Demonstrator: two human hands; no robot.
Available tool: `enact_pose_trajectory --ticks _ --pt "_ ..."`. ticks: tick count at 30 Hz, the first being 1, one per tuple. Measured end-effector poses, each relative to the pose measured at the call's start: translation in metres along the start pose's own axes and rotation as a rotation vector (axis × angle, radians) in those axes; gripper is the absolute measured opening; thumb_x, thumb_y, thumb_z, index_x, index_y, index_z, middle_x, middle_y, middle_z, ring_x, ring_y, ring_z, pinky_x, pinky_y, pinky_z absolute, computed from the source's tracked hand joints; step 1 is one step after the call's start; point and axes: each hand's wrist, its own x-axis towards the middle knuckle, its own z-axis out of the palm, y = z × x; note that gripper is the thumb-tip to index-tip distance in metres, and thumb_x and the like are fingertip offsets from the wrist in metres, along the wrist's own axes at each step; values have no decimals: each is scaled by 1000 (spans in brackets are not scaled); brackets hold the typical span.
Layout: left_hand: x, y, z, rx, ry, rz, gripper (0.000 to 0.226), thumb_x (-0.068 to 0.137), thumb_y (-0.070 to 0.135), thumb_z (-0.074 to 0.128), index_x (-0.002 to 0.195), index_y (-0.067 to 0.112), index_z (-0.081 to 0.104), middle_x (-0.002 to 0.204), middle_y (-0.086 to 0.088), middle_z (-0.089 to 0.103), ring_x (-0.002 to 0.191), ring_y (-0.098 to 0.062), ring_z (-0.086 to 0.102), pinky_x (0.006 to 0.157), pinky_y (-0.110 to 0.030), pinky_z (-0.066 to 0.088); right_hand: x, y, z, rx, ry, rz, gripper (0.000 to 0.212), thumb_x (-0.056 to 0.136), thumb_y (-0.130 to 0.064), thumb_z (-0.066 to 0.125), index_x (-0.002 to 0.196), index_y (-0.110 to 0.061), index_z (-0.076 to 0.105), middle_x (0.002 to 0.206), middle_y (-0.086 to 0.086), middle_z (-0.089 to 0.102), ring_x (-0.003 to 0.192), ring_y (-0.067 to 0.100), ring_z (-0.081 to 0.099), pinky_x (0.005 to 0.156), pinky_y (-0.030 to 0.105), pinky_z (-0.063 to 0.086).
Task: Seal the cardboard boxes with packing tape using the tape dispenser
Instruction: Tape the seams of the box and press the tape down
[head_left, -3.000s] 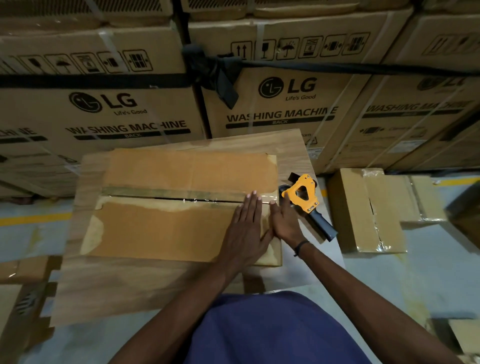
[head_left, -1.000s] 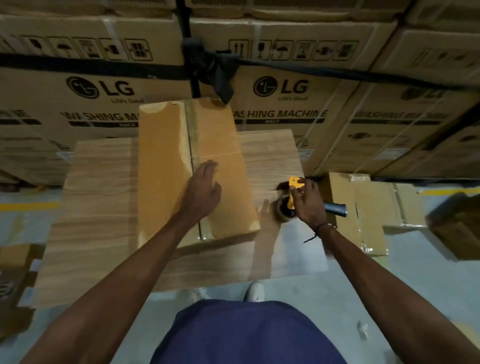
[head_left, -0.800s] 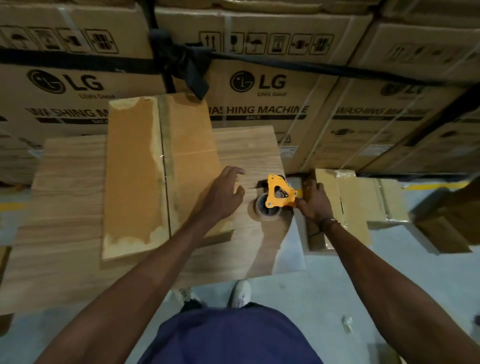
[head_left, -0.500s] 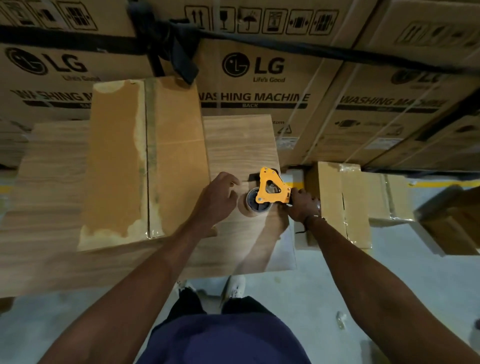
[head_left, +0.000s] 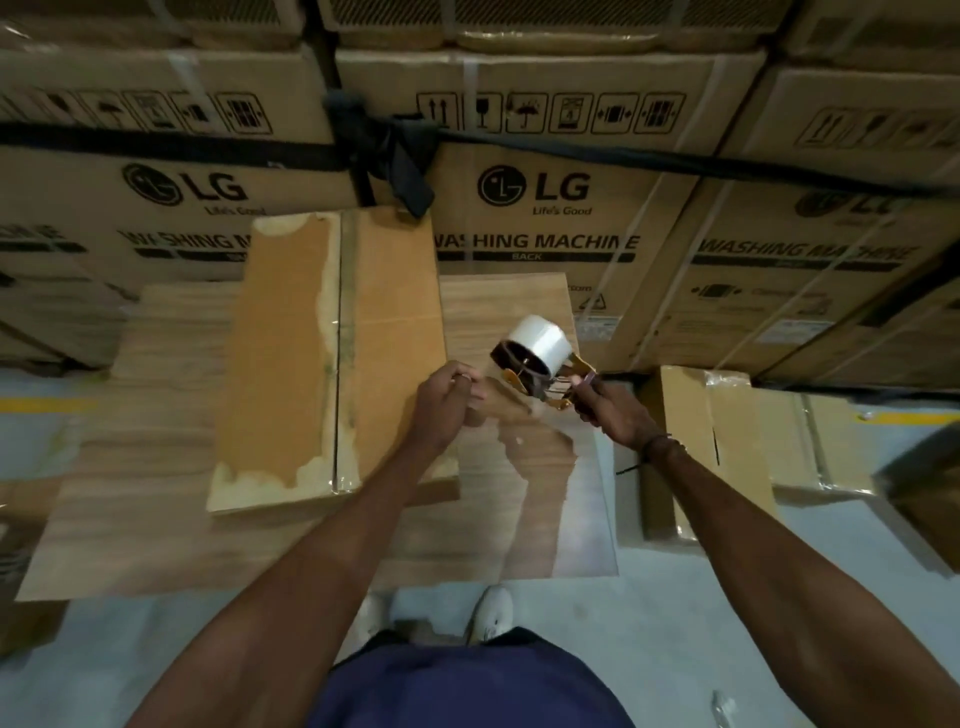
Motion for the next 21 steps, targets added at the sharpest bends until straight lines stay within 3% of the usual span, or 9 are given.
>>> enact_pose_trajectory --ticks 3,5,7,9,11,13,17,21 --pt "2 11 -13 -129 43 -137 23 107 11 46 95 9 66 95 -13 72 73 -22 72 63 -34 59 1 -44 -12 445 -172 -20 77 84 -84 55 89 -7 61 72 9 53 59 17 45 56 33 35" --pt "1 20 -26 -246 -5 -279 22 109 15 45 100 5 64 106 -20 69 79 -23 72 71 -37 60 3 -77 -11 622 -273 -49 80 77 -82 66 100 -6 57 75 7 50 60 15 43 51 28 35" --pt "-2 31 -46 -403 -69 -443 28 111 25 43 102 7 62 118 -22 67 98 -31 72 86 -44 59 2 -113 -4 682 -346 -106 67 88 -73 61 98 -7 54 77 5 50 60 14 43 49 25 35" --pt "-5 41 -76 -636 -142 -584 43 111 37 37 110 1 59 129 -26 65 115 -41 67 102 -55 53 -3 -150 9 666 -410 -172 54 100 -61 43 95 -7 52 79 5 50 60 13 42 49 24 36" --pt "-9 46 -111 -893 -236 -657 55 110 45 35 126 -6 51 134 -33 61 121 -45 63 107 -60 47 -9 -184 27 635 -474 -219 52 104 -56 35 94 -8 51 81 5 50 61 13 41 50 23 36" --pt "-17 49 -143 -1039 -275 -679 59 110 42 33 137 -9 44 131 -34 62 113 -45 68 101 -58 49 -14 -211 48 613 -533 -237 51 104 -56 35 95 -8 52 82 5 51 61 13 40 50 23 36" --pt "-38 51 -196 -1077 -159 -623 35 110 19 36 106 -8 59 86 -23 73 67 -28 74 66 -35 63 -16 -255 89 556 -616 -274 51 105 -55 33 102 -8 50 82 3 51 61 12 40 52 21 36" --pt "-55 29 -243 -1036 -41 -592 15 105 0 45 102 -6 58 75 -14 65 60 -17 64 55 -25 58 -19 -286 118 513 -652 -313 51 103 -54 33 107 -6 49 80 3 50 61 12 40 51 20 36"
